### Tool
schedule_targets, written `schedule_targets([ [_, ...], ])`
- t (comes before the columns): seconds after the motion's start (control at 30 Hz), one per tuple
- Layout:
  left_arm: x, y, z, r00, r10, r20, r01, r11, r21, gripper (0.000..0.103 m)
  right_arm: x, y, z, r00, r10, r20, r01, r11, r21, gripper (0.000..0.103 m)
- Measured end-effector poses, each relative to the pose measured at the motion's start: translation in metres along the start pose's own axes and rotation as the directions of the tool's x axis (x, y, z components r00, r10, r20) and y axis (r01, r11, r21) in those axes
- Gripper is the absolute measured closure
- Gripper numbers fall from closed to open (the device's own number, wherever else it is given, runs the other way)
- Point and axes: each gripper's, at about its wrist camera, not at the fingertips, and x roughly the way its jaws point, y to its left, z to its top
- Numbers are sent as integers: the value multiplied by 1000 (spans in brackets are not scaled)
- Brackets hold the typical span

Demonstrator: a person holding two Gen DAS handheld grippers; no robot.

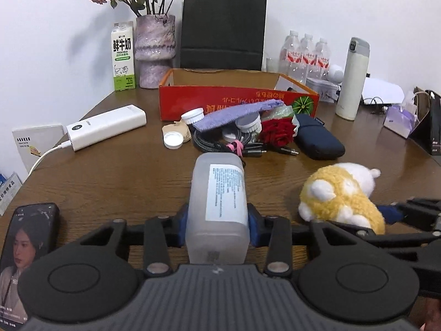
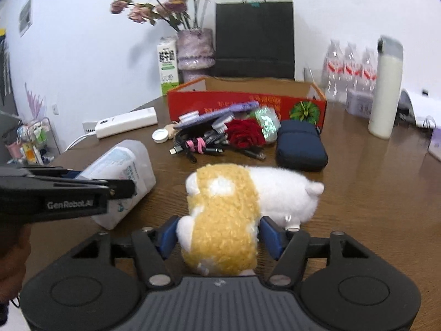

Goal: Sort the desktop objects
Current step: 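Drop the frosted container with the left tool while the right drops the plush toy in the box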

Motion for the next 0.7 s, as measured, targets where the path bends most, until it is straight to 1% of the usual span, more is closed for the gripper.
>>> schedule_targets([
  [0.07, -8, 0, 4, 999, -9, 33, 9, 1000, -10, 62, -3, -1, 1, 1000, -4, 13, 4, 1000, 2, 57],
  [0.13, -17, 0, 17, 997, -12, 74, 13, 1000, -9, 62, -9, -3, 9, 999, 9, 38, -10, 1000, 13, 58],
  [0.17, -20, 1, 26, 995, -18, 95, 19, 1000, -9, 62, -13, -6, 17, 998, 19, 64, -20, 1000, 21, 58],
  [0.27, -18, 10, 71, 987, -37, 154, 40, 999, -14, 62, -17, -17, 54, 990, 20, 141, -21, 1000, 7, 58],
  [0.33, -7, 16, 109, 985, -48, 168, 51, 999, -16, 62, -10, -28, 89, 983, 11, 184, -11, 1000, 0, 58],
  [0.37, 1, 19, 131, 983, -61, 171, 64, 998, -9, 62, -5, -32, 105, 981, 9, 195, -8, 1000, -4, 58],
  [0.4, 10, 21, 153, 982, -57, 178, 59, 998, -5, 62, 1, -38, 122, 978, 5, 207, -6, 1000, 2, 58],
  [0.47, 32, 22, 192, 981, -38, 189, 31, 999, 37, 62, 20, -51, 159, 976, 1, 217, -8, 1000, 29, 57],
  [0.53, 62, 22, 226, 983, -18, 183, 10, 999, 47, 62, 48, -62, 195, 975, 2, 220, -12, 999, 42, 57],
  [0.57, 81, 22, 240, 986, -19, 164, 10, 999, 53, 62, 68, -67, 214, 979, -7, 203, -3, 999, 45, 57],
  [0.6, 102, 24, 254, 990, -17, 140, 13, 999, 33, 62, 91, -73, 232, 984, -19, 180, 9, 998, 56, 57],
  [0.63, 123, 23, 265, 993, -29, 114, 24, 999, 37, 62, 112, -79, 247, 987, -31, 161, 20, 997, 69, 57],
  [0.7, 167, 24, 277, 995, -34, 93, 32, 999, 29, 62, 156, -87, 269, 991, -58, 117, 50, 997, 65, 57],
])
